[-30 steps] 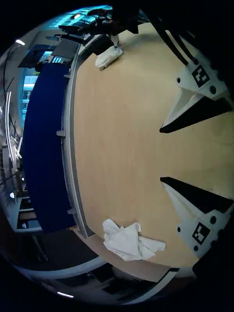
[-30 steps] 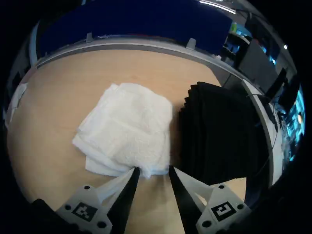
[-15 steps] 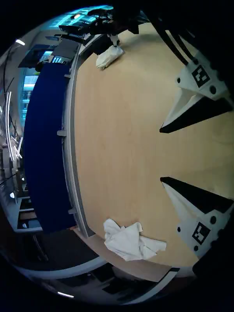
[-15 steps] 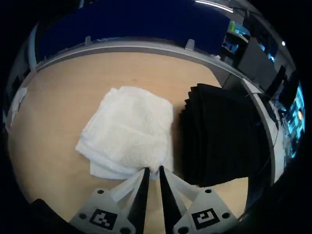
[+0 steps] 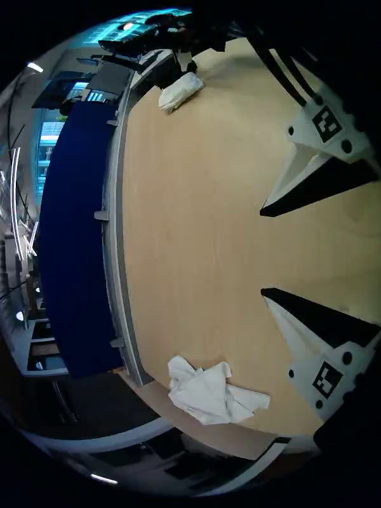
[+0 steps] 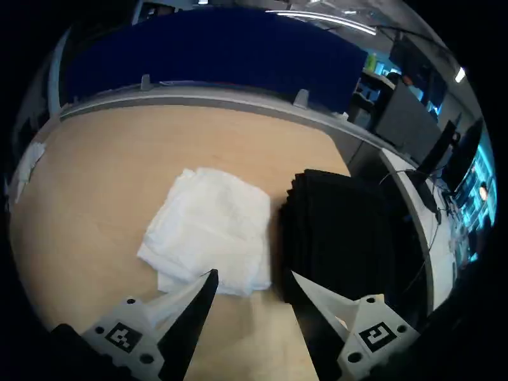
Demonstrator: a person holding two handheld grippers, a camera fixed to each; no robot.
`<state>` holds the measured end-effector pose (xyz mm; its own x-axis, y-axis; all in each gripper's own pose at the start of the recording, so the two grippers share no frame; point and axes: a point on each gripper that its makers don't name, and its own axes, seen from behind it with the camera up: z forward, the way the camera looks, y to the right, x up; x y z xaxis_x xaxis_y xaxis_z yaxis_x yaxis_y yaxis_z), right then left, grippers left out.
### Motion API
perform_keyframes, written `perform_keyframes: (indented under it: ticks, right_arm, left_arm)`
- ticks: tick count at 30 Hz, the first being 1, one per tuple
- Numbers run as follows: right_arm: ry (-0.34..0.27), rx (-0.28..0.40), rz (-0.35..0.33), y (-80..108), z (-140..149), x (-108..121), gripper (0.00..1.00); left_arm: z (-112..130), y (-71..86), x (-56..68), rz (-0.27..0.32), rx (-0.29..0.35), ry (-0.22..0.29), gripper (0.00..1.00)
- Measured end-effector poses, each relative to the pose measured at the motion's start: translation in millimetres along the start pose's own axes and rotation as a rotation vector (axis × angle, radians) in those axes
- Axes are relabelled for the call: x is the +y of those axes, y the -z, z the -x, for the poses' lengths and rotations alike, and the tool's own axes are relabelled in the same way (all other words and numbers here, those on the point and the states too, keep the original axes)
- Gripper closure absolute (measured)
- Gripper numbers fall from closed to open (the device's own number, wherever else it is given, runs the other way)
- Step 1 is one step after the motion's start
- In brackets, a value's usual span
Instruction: Fold towel
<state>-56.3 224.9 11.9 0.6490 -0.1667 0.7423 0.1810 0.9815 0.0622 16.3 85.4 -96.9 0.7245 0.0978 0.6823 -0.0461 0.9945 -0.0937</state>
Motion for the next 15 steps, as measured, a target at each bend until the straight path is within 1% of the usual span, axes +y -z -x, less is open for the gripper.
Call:
perform_keyframes:
  ticks: [3,8,11,15]
  right_arm:
    - [0.006,0.033,-0.011,3.3,-14,-7,0.2]
    - [0.001,0.078,-0.071,-5.1,-32,-34,0.2]
    - [-0.005,0.076,-0.098,-16.6,-30,-50,0.2]
    - [-0.004,0.046,-0.143,-30.1,-14,-67,0.2]
  left_arm:
    - [-1,0.7,-0.1,0.001,0.003,-0.001,0.17]
    - [0,2.1,-0.1,0.0,0.002,-0.005,0.17]
    - [2,3.8,-0.1,-0.002,0.001,-0.011,0.17]
    - [6,7.1,-2.4,-0.01,-0.005,-0.015,0.17]
